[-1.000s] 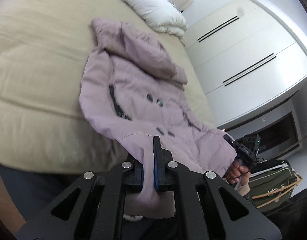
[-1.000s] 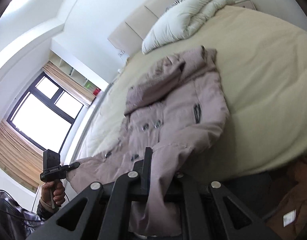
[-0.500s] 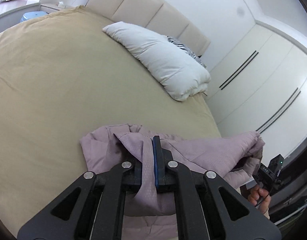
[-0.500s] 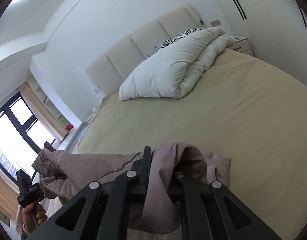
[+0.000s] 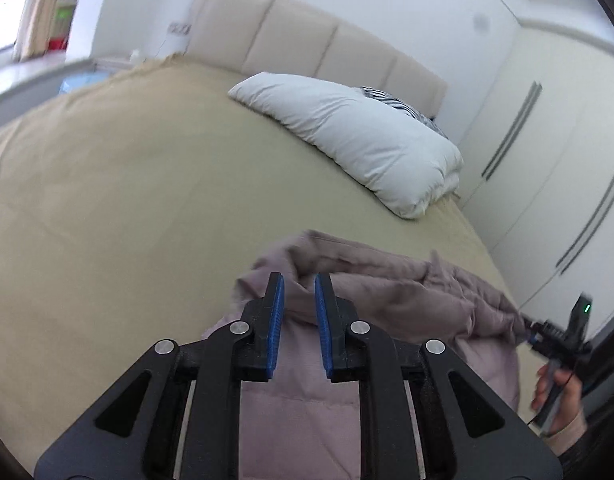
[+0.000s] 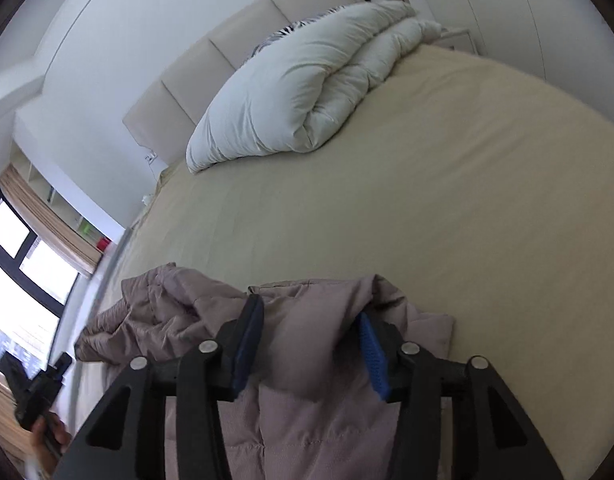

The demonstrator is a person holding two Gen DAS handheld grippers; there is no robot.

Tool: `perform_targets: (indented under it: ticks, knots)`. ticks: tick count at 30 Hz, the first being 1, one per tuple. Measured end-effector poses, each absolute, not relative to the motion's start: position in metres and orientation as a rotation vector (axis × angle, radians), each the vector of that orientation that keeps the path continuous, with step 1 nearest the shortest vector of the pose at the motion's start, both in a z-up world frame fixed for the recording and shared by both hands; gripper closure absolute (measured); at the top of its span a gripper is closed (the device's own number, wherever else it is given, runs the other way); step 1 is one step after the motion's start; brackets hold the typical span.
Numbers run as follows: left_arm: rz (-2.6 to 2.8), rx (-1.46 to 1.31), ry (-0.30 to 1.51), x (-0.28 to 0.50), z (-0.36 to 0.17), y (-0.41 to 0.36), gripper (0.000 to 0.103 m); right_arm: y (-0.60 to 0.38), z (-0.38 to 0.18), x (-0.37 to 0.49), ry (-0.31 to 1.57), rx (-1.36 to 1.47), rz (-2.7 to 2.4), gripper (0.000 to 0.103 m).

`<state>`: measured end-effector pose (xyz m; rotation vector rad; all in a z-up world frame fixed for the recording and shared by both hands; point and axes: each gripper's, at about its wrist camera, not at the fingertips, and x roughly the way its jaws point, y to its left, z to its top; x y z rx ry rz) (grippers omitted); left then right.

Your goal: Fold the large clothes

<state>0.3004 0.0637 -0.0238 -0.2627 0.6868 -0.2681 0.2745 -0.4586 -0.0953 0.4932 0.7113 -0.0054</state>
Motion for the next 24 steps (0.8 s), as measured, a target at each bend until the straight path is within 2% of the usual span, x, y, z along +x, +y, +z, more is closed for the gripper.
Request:
perform_targets:
  ticks: [1, 3, 4, 6, 8, 10, 14, 16, 24]
  knots:
    - [-0.281, -0.19, 0.675, 0.299, -0.022, 0.042, 0.088, -0.447, -0.083, 0.269, 0.685, 0.406, -0.046, 0.023]
    - [-0.307, -0.093, 0.677, 0.298, -0.028, 0.003, 0.088, -0.426, -0.058, 0.251, 0.589, 0.26, -0.065, 0.013]
    - [-0.321, -0.054, 0.692, 0.302, -0.036, -0.014, 0.088, -0.419, -0.05, 0.247, 0.554, 0.222, -0.075, 0.013]
    - [-0.31, 0.02, 0.722, 0.31, -0.055, -0.041, 0.088, -0.407, -0.04, 0.246, 0.571, 0.197, -0.104, 0.014]
    - [-0.259, 0.122, 0.737, 0.324, -0.073, -0.07, 0.088, -0.383, -0.048, 0.258, 0.654, 0.176, -0.009, 0.023]
    - [-0.197, 0.212, 0.769, 0.337, -0.099, -0.095, 0.088, -0.355, -0.07, 0.274, 0.742, 0.117, 0.056, 0.036]
    - [-0.136, 0.336, 0.807, 0.359, -0.146, -0.122, 0.088, -0.34, -0.126, 0.317, 0.859, 0.092, 0.023, 0.037]
    - [-0.139, 0.302, 0.827, 0.369, -0.158, -0.122, 0.088, -0.344, -0.154, 0.337, 0.906, 0.106, 0.02, 0.03]
    - [-0.15, 0.223, 0.868, 0.379, -0.181, -0.105, 0.088, -0.34, -0.179, 0.355, 0.87, 0.058, -0.008, 0.027]
